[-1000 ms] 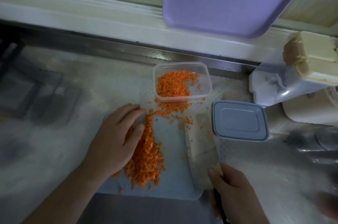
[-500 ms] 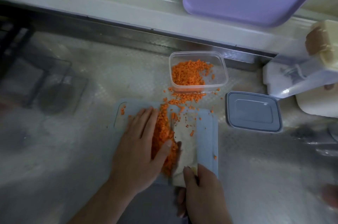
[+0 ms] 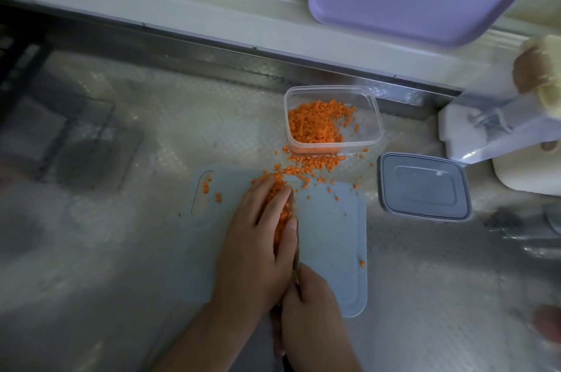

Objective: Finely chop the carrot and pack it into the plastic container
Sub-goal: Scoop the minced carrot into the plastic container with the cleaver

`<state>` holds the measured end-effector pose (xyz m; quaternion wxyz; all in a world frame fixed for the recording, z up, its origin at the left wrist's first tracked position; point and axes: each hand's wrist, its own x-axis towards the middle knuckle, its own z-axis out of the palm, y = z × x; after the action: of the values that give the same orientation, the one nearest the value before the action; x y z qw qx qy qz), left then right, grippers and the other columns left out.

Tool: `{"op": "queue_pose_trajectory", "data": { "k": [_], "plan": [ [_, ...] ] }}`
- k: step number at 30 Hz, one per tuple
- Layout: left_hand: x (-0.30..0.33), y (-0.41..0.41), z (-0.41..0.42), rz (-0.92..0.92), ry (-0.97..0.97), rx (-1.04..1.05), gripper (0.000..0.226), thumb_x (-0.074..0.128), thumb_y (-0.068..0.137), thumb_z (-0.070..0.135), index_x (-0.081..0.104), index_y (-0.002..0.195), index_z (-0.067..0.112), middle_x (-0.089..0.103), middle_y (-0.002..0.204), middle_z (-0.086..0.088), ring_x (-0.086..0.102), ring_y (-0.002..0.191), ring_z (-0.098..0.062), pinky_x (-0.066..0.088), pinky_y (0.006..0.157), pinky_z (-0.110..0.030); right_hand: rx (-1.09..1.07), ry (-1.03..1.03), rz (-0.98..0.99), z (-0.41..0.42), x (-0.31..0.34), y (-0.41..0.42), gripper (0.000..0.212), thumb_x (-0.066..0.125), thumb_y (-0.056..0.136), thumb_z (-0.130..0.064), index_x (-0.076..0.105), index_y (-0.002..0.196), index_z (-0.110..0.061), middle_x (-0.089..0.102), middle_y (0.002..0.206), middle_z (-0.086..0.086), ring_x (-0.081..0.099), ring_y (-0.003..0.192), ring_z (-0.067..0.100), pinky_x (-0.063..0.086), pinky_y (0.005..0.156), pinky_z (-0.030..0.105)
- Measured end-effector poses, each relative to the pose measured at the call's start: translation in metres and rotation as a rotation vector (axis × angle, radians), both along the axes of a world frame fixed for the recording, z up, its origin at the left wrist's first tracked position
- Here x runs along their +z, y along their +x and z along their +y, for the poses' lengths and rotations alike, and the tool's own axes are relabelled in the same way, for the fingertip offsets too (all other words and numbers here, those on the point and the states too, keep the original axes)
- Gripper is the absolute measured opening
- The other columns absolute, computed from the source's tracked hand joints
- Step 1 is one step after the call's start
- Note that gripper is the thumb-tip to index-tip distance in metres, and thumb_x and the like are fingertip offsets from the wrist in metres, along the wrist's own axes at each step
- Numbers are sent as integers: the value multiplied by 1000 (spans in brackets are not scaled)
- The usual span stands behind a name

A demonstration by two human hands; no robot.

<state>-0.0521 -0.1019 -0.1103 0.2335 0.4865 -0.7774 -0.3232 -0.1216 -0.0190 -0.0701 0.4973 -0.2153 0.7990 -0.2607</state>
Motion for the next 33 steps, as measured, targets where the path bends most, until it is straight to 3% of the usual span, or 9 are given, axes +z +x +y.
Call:
{"op": "queue_pose_trajectory", "data": {
  "k": [4,9,13,15,17,20,22,29,33],
  "plan": [
    [2,-3,-2,19,-3,31,46,54,103,26,58,148,16,43,161,7,35,153,-12,31,123,-33,-39,-13,-64,-4,4,-5,28,47,100,-17,70,93,-32,62,56,-7,54,47,9,41,51,25],
    [21,-14,-11,-20,-35,42,46,53,103,27,58,147,17,46,158,6,38,151,-14,34,122,-37,-153,-56,-190,-14,22,-8,27,46,84,-44,71,92,-43,55,54,-13,51,52,11,39,61,29],
    [51,-42,-32,-8,-70,11,48,55,102,28,56,149,21,43,159,9,35,151,-10,34,123,-33,-153,-104,-270,-25,44,-38,36,46,102,-28,62,70,-25,46,50,2,37,39,17,32,49,27],
    [67,-64,-49,9,-83,-24,46,56,103,28,56,149,22,43,157,11,35,147,-6,31,120,-23,-195,-124,-306,-41,64,-58,40,42,105,-22,52,66,-19,42,54,9,33,38,18,33,44,27],
    [81,-90,-72,35,-67,-64,44,56,104,29,57,148,25,46,154,14,38,141,-3,28,113,-15,-216,-157,-307,-59,81,-79,35,38,105,-19,51,74,-13,40,59,12,32,39,18,34,42,27],
    [87,-125,-109,34,36,-142,41,55,103,31,60,143,29,48,152,15,44,138,-6,34,113,-22,-240,-159,-269,-85,92,-108,34,35,107,-20,56,93,3,44,60,10,36,42,18,38,42,27],
    [83,-140,-129,-3,77,-204,40,57,100,31,65,138,29,55,148,13,51,133,-9,37,112,-25,-284,-144,-281,-100,94,-121,33,36,107,-19,59,99,4,46,58,7,40,41,17,40,42,26],
    [51,-149,-172,-77,-5,-361,18,68,95,29,79,110,28,72,112,7,64,105,-14,45,88,-27,-347,-74,-350,-114,91,-141,11,44,102,-10,50,93,-11,45,53,3,40,39,15,37,40,25],
    [42,-142,-186,-123,-117,-410,19,61,99,30,77,108,28,68,104,8,65,98,-16,53,86,-40,-332,-45,-377,-110,93,-150,16,47,103,-12,48,87,-12,44,52,3,38,38,15,36,40,24]
  ]
}}
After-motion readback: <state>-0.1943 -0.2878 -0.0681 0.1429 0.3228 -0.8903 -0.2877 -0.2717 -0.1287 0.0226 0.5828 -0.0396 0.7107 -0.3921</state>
